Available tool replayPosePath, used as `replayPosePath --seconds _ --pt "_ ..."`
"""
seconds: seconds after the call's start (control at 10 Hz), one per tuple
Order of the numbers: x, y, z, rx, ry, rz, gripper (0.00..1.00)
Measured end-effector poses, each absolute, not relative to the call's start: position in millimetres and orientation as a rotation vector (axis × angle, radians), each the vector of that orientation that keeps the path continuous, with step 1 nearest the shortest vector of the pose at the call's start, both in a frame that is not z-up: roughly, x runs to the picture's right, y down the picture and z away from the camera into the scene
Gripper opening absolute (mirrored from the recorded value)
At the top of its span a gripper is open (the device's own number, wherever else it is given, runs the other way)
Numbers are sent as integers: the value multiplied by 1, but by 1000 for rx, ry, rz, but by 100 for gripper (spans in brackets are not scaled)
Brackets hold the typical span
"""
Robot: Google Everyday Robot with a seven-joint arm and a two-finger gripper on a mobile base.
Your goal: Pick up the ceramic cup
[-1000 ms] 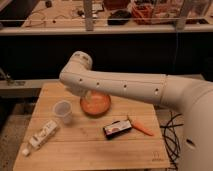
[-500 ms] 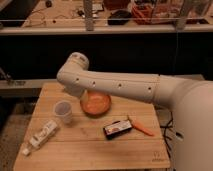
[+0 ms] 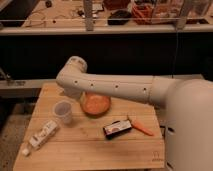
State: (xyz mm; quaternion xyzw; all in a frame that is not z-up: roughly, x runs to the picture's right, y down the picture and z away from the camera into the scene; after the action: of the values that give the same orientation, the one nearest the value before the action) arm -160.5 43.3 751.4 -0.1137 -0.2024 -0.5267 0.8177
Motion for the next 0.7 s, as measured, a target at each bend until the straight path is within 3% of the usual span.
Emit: replayPosePath --seconds 0.7 --pt "-174 79 783 -251 -486 -1180 80"
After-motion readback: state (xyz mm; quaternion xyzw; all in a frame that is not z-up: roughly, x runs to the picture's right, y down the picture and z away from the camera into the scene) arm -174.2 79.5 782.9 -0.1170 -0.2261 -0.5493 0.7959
